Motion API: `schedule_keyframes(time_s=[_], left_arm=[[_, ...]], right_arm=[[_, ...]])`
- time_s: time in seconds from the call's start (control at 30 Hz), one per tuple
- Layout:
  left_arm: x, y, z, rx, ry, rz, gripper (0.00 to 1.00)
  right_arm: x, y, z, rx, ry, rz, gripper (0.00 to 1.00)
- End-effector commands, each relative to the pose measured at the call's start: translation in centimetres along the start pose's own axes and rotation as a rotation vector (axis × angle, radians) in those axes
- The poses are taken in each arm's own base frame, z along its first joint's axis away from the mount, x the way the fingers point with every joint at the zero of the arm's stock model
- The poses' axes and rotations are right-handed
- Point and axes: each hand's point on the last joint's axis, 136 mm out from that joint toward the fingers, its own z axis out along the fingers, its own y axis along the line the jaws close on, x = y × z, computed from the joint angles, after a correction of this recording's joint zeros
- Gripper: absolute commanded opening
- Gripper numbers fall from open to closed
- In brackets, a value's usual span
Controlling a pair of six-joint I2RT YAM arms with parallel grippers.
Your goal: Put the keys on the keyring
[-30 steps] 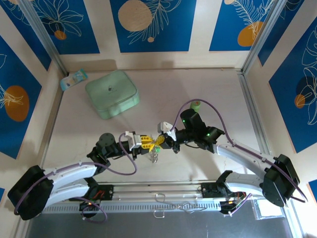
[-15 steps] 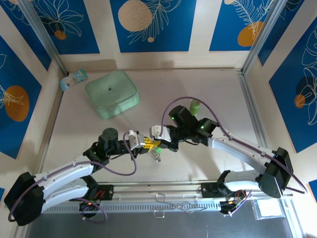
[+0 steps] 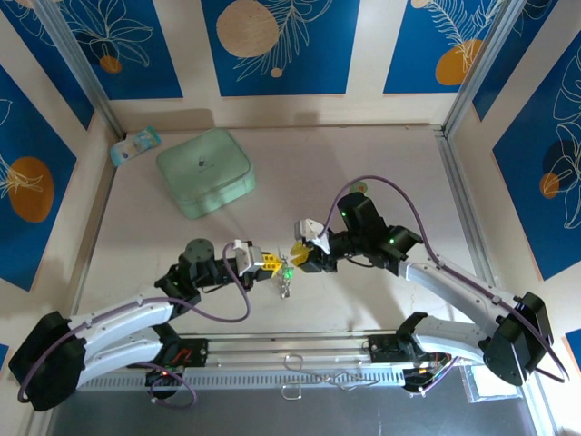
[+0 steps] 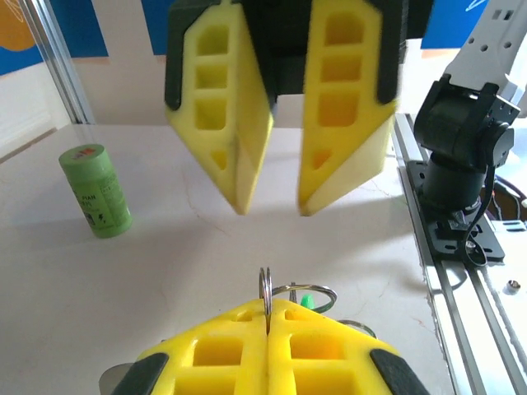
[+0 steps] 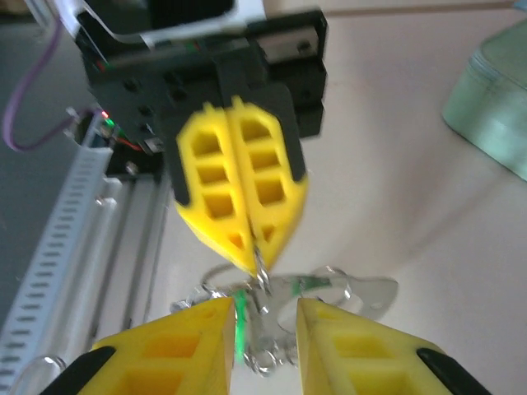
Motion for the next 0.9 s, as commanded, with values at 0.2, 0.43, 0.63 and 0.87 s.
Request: schedule_keyframes(time_s=[0.2,0.43,0.63,0.87], left_arm=[[-2.6,-0.4,-0.2,0.018,-0.153,-0.004,0.0],[-2.6,-0.9,-0.2,0.046,-0.157,-0.006,0.0],[-2.9,-1.0,-0.2,0.061,-0.163,-0.002,0.0],[-3.1,-1.3,-0.1,0.079,-0.171,0.0,0.0]], right_arm=[[0.2,-0.4,0.7,0.008,-0.085,0.06,0.27],[0.0,-0.5,1.0,-0.006,-0.094,0.071,0.25],[0.0,-0.2,1.3,-0.038,-0.091,0.073,0.15],[-0.5,0.0,1.6,-0.068,-0.098,0.064,0.1]])
